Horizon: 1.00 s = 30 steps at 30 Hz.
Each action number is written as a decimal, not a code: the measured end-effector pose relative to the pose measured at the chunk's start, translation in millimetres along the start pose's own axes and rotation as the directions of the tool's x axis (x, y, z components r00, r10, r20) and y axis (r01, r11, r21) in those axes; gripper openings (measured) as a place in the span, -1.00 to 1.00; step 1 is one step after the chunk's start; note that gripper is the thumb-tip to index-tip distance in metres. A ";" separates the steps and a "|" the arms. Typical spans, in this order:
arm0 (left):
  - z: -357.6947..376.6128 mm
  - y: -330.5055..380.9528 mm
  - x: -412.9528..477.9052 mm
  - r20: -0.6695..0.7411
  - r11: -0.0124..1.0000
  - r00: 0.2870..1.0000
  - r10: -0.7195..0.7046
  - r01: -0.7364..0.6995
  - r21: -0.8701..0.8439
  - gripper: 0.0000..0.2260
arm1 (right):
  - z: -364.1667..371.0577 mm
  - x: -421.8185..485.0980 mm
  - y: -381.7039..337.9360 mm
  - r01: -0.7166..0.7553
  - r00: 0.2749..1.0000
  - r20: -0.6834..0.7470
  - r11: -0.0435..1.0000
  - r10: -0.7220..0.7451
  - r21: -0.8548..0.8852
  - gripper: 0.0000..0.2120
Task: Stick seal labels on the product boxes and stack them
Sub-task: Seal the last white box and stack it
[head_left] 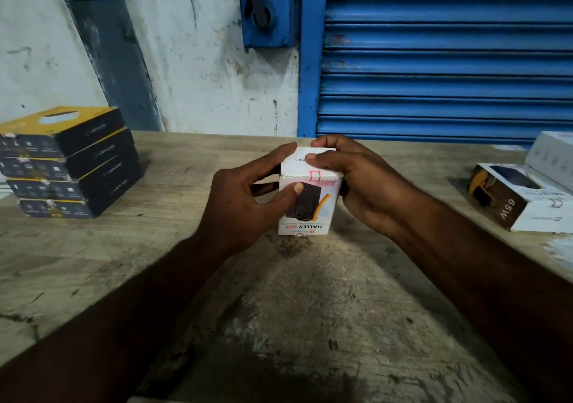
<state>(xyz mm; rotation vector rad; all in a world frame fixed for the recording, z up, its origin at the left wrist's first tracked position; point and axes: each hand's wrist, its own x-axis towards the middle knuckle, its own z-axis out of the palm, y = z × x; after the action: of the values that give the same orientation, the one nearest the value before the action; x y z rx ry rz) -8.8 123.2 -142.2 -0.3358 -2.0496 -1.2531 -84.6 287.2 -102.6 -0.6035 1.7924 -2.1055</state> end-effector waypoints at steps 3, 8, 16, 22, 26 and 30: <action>0.1 0.3 -0.2 -0.002 1.000 1.000 -0.005 0.005 -0.012 -0.53 | -0.2 -1.3 0.6 0.030 1.000 -0.009 0.999 -0.030 -0.017 -0.92; -1.5 0.6 0.2 0.002 0.999 1.000 -0.021 0.021 -0.024 -0.53 | -2.6 -1.4 2.9 0.013 0.996 0.092 1.000 -0.014 0.007 -0.81; -3.0 2.2 -0.5 0.008 1.000 1.000 -0.017 0.017 -0.016 -0.53 | -2.0 -1.1 3.5 0.018 1.000 0.004 0.999 -0.018 -0.027 -0.87; -4.3 3.0 2.0 -0.013 0.999 0.999 -0.034 0.033 -0.043 -0.55 | -7.7 -1.6 -0.9 0.099 0.994 0.061 0.983 -0.090 -0.156 -0.88; -7.0 -2.4 2.4 -0.043 0.996 0.998 -0.037 0.033 -0.089 -0.57 | -7.2 -3.4 -2.4 0.080 0.993 0.106 0.956 -0.052 -0.282 -0.69; -5.9 -8.4 3.2 -0.020 0.994 0.998 -0.064 0.062 -0.092 -0.55 | -5.9 -7.1 -2.0 0.023 0.992 0.125 0.942 0.020 -0.335 -0.69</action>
<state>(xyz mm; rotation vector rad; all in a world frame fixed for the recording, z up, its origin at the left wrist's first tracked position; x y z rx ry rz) -13.2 113.5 -144.0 -0.2992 -2.0014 -1.3854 -81.4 296.0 -102.2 -0.8033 2.0925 -1.7259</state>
